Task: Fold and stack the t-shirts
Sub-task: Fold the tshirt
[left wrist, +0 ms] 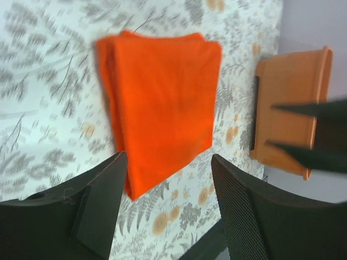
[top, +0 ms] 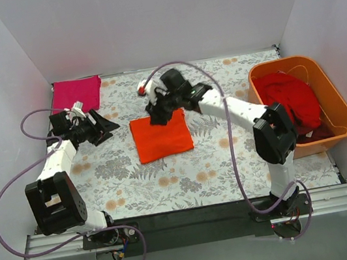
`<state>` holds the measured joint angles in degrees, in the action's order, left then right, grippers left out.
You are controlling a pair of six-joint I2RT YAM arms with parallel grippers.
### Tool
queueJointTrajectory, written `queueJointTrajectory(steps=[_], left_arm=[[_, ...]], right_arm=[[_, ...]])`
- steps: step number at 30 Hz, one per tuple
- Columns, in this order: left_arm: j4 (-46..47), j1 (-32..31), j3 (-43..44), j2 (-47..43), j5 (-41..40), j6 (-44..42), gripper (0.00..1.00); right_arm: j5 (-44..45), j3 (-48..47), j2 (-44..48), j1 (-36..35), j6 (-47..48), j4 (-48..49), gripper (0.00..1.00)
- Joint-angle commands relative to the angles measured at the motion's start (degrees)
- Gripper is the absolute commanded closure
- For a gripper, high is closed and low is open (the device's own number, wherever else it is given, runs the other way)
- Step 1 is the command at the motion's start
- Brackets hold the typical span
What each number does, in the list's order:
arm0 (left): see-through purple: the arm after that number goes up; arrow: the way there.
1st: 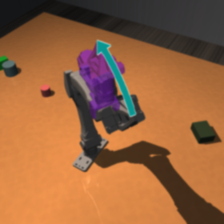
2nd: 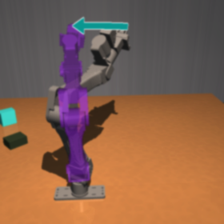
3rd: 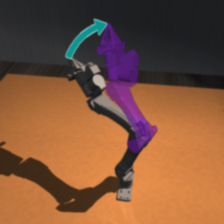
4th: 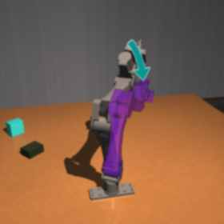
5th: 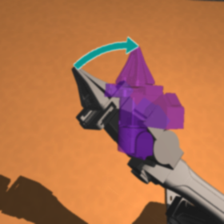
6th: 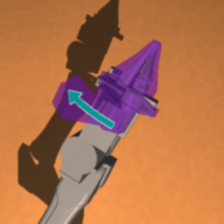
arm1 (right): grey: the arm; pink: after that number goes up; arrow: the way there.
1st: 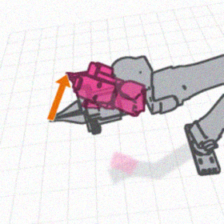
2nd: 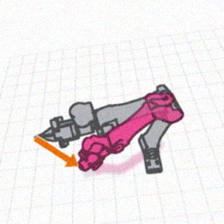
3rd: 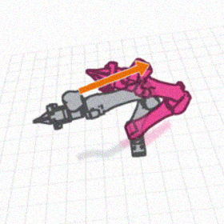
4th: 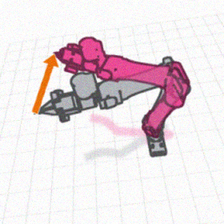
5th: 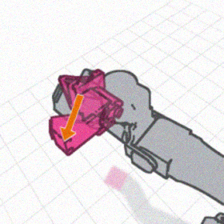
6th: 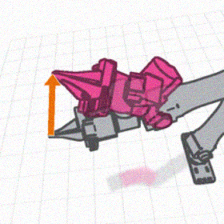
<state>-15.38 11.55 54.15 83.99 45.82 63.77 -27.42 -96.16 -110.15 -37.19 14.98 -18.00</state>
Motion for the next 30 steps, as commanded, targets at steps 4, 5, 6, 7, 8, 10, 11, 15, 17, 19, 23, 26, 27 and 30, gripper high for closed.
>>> queueJointTrajectory(steps=[4,5,6,7,8,10,11,15,17,19,23,26,27,30], left_arm=[[-15.98,2.33,-5.27,-3.04,-6.54,-1.63,0.37],[-16.35,2.6,-6.15,-3.39,-6.54,-1.11,0.37],[-15.92,2.95,-7.12,-4.0,-6.27,-0.58,0.37],[-14.69,3.12,-8.0,-4.96,-6.36,-0.4,0.37],[-14.42,3.13,-8.53,-5.75,-6.71,-0.49,0.36],[-15.03,3.21,-8.36,-5.06,-7.06,-0.57,0.36],[-15.21,3.21,-8.01,-4.89,-7.15,-0.92,0.36],[-15.04,3.21,-8.01,-4.97,-7.15,-1.1,0.36],[-14.77,3.21,-8.53,-4.97,-7.07,-0.75,0.36],[-14.24,3.21,-8.89,-5.15,-7.24,-0.4,0.36],[-13.98,3.21,-9.59,-5.5,-7.68,-0.31,0.36],[-13.45,3.21,-10.38,-5.41,-7.42,0.57,0.36],[-13.28,3.21,-10.47,-5.41,-7.59,0.74,0.36],[-12.75,3.21,-11.08,-5.06,-7.59,1.27,0.36]], right_arm=[[13.43,4.84,-1.64,-16.59,11.21,-5.29,0.5],[14.31,4.75,-2.17,-17.64,11.21,-5.29,0.51],[15.02,4.75,-2.61,-19.66,11.21,-5.03,0.51],[15.64,4.49,-3.92,-20.46,11.82,-4.85,0.51],[17.47,4.4,-4.54,-21.34,12.17,-4.77,0.51],[18.45,3.88,-6.3,-22.84,12.61,-3.8,0.51],[18.45,3.44,-7.0,-23.01,12.53,-3.71,0.51],[18.02,1.86,-10.34,-23.45,12.7,-3.45,0.5],[17.49,0.98,-11.31,-23.54,12.53,-3.1,0.5],[17.23,-0.16,-12.81,-23.63,12.26,-3.09,0.5],[16.79,-2.01,-15.09,-23.63,12.18,-3.01,0.5],[16.52,-2.02,-16.15,-23.63,12.53,-2.74,0.51],[16.52,-1.49,-16.67,-23.63,12.7,-2.57,0.53],[16.96,0.0,-17.29,-23.54,13.14,-1.87,0.77]])
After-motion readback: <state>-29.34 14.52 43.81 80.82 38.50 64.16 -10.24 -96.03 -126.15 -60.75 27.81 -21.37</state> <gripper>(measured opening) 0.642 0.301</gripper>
